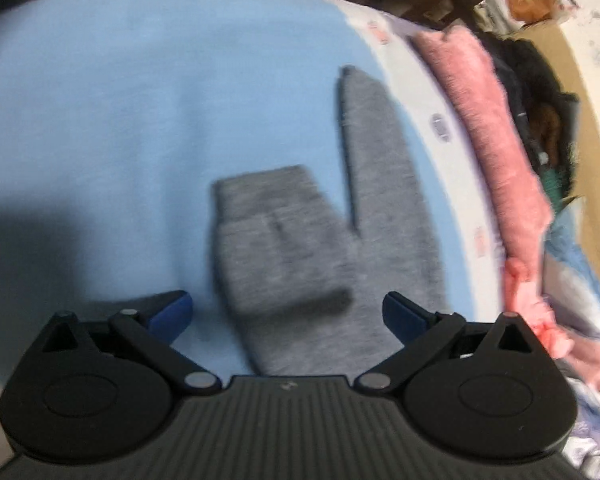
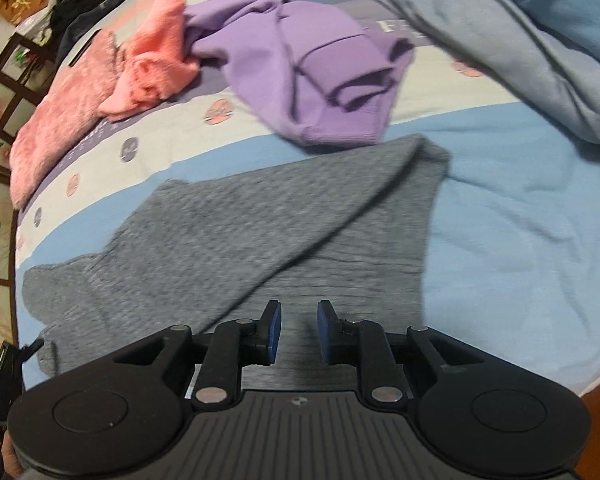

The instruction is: Fold clothes

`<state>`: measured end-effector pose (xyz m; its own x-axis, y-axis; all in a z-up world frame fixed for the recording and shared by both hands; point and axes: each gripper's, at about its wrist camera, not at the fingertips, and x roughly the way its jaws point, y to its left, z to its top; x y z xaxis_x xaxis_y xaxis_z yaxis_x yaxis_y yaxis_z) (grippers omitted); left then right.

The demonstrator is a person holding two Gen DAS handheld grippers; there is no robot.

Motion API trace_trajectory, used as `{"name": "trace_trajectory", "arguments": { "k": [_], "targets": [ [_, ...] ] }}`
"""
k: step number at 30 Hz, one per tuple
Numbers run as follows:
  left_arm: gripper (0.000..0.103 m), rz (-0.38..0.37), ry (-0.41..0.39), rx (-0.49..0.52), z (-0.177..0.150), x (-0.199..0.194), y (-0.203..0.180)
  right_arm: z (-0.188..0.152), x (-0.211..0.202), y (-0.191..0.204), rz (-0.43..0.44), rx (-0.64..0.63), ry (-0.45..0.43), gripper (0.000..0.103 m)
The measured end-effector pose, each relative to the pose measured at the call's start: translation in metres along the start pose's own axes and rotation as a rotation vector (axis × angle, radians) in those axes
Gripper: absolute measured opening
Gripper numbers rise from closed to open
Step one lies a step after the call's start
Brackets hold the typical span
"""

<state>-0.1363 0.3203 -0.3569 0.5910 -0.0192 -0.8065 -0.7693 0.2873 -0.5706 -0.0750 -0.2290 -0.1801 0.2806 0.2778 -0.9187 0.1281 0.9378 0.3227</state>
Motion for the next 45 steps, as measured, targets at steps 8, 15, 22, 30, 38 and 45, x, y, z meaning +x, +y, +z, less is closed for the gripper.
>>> {"name": "trace_trajectory", "arguments": {
  "k": [8,15,22,30,38,45],
  "targets": [
    [0.012,-0.109,0.075,-0.204,0.019,0.012,0.016,-0.002,0.002,0.018,0.018,-0.021,0.016,0.02],
    [0.01,-0.163,0.033,-0.09,0.042,-0.02,-0.022,-0.003,0.002,0.022,0.032,-0.005,0.014,0.02],
    [0.011,-0.22,-0.083,0.277,0.093,-0.039,-0.165,-0.001,-0.004,0.008,0.037,0.051,-0.016,0.02],
    [0.011,0.163,0.008,0.44,0.111,0.029,-0.209,-0.01,-0.013,-0.02,0.009,0.126,-0.04,0.023],
    [0.011,0.251,-0.043,0.423,0.117,-0.003,-0.164,-0.018,-0.014,-0.042,-0.003,0.183,-0.062,0.038],
    [0.056,0.106,0.165,0.353,0.067,0.012,-0.146,-0.01,0.007,-0.053,0.073,0.398,-0.134,0.063]
  ]
}}
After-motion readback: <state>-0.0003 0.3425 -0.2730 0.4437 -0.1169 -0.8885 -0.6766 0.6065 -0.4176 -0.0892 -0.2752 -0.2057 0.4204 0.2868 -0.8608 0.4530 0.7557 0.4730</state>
